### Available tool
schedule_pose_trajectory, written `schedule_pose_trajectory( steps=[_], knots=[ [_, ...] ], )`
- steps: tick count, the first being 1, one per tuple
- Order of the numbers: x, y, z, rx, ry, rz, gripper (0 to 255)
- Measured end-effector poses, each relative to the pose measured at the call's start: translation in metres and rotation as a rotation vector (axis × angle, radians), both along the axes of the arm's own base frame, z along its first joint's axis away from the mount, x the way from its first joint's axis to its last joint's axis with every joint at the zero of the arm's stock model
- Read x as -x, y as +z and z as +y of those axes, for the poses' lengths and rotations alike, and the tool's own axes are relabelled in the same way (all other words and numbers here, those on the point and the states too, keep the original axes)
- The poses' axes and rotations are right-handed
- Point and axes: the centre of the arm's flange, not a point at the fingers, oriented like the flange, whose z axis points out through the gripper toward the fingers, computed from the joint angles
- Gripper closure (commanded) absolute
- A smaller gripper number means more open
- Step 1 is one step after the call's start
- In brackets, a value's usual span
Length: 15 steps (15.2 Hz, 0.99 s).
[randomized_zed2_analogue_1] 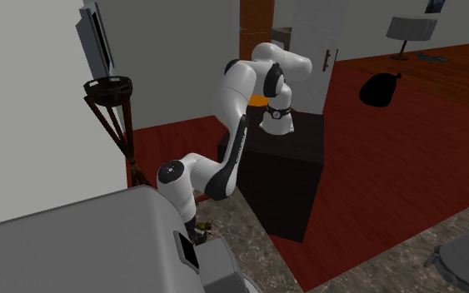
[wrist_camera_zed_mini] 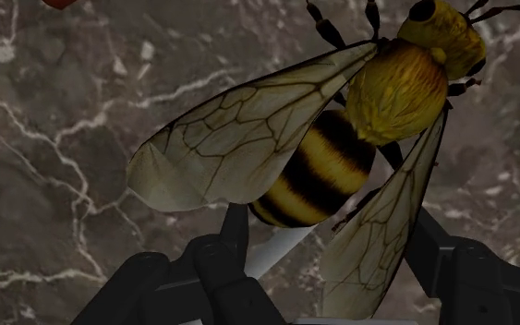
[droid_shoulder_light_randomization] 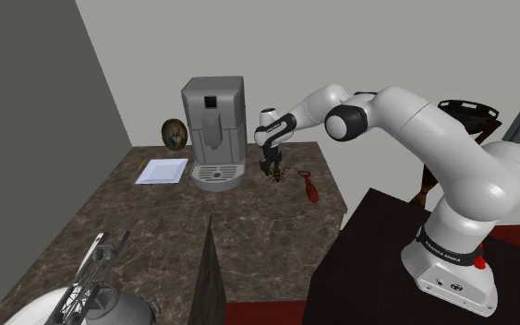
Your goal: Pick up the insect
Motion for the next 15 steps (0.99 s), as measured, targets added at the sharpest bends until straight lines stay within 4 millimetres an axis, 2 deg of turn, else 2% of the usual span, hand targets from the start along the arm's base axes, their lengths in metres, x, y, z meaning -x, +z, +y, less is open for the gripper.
schedule_pose_trajectory(
  steps=[7, 15],
  knots=[
    [0.0, 0.0, 0.0, 0.0, 0.0, 0.0, 255],
    [0.0, 0.037, 0.0, 0.0, 0.0, 0.0, 255]
  ],
)
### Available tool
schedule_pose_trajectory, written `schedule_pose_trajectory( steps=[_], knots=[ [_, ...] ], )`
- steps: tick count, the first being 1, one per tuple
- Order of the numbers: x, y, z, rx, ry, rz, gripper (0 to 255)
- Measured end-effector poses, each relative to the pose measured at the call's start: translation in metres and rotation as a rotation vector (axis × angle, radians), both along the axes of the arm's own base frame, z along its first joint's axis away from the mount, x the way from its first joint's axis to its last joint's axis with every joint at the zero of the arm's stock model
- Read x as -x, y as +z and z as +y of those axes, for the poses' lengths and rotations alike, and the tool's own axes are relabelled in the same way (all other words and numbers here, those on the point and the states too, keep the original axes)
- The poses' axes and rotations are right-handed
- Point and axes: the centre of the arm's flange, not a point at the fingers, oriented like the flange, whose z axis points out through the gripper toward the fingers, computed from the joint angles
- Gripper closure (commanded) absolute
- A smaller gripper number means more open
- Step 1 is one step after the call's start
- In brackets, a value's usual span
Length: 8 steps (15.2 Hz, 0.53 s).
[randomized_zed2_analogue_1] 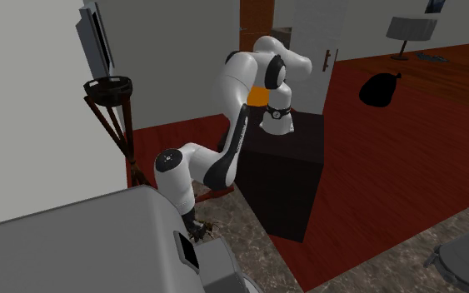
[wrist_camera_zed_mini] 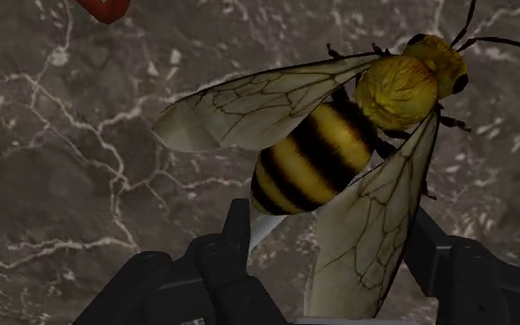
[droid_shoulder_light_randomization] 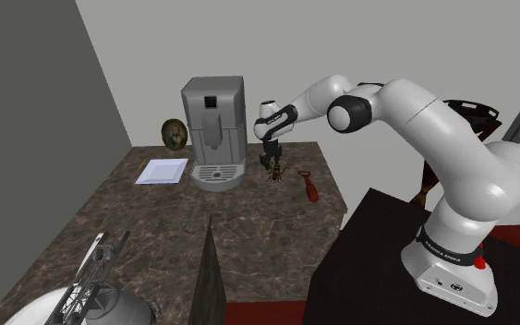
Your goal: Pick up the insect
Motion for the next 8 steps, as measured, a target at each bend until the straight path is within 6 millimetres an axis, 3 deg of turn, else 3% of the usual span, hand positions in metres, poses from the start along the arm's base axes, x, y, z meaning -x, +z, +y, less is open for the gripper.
schedule_pose_trajectory(
  steps=[8],
  knots=[
    [0.001, 0.04, -0.001, 0.0, 0.0, 0.0, 255]
  ],
)
